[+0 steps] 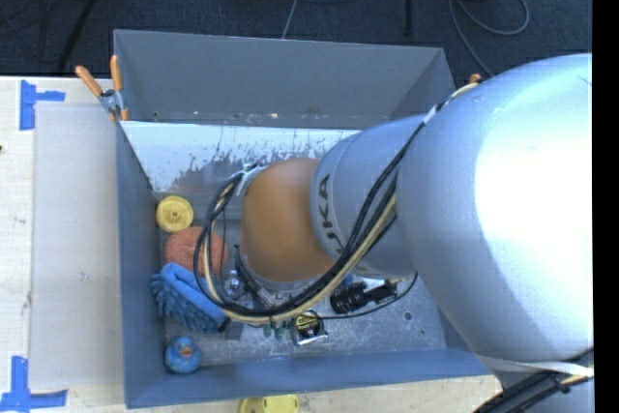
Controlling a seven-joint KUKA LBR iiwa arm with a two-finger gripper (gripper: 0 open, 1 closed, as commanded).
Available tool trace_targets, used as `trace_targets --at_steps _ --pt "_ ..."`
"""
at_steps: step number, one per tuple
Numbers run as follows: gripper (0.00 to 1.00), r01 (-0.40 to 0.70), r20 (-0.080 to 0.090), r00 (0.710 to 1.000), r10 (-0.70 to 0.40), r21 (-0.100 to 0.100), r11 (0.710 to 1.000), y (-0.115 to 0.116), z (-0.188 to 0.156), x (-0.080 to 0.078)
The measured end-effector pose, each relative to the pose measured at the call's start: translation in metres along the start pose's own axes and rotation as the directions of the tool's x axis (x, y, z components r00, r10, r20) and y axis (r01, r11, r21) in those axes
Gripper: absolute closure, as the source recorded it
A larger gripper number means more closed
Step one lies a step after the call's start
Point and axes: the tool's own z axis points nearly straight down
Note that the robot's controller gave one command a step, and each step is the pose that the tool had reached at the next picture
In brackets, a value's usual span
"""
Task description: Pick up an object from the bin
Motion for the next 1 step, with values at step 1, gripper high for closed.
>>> trace_targets --at_steps 1 --pt "1.0 -0.001 0.0 1.0 0.001 0.0 1.0 -0.0002 0.0 -0.0001"
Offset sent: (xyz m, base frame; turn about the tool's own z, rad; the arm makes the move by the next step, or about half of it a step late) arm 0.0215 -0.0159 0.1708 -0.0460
